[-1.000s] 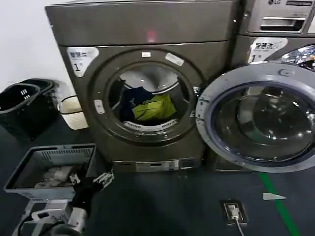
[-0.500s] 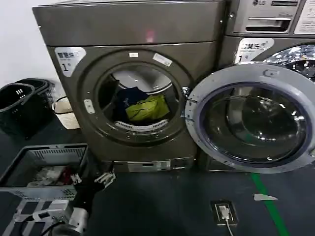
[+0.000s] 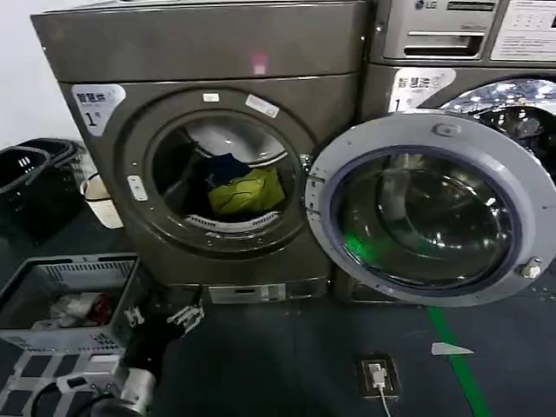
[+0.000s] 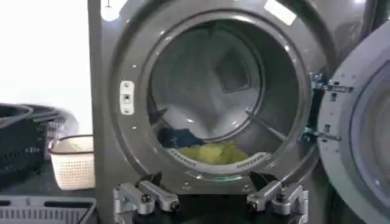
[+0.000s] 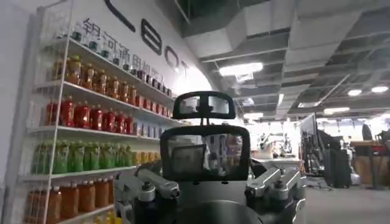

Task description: Grasp the clothes from the dryer.

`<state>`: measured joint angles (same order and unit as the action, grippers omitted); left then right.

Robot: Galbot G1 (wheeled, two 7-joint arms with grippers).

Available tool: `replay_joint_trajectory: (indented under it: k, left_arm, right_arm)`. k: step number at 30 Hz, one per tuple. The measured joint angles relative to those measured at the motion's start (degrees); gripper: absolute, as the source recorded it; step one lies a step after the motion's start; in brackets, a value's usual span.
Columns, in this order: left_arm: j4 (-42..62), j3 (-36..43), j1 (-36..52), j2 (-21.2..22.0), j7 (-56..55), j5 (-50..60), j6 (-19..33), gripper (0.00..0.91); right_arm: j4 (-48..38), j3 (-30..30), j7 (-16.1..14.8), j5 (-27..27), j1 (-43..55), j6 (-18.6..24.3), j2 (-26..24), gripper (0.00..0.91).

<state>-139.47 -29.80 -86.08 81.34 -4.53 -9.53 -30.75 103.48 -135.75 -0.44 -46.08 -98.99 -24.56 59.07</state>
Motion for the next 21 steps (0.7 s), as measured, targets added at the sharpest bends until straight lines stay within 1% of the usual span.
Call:
replay_joint_trajectory:
  k: [21]
  left_arm:
    - [0.37, 1.22, 0.33, -0.18, 1.39, 1.26, 1.12, 0.907]
  right_arm:
    - [0.72, -0.66, -0.71, -2.62, -0.44, 2.22, 0.74, 0.907]
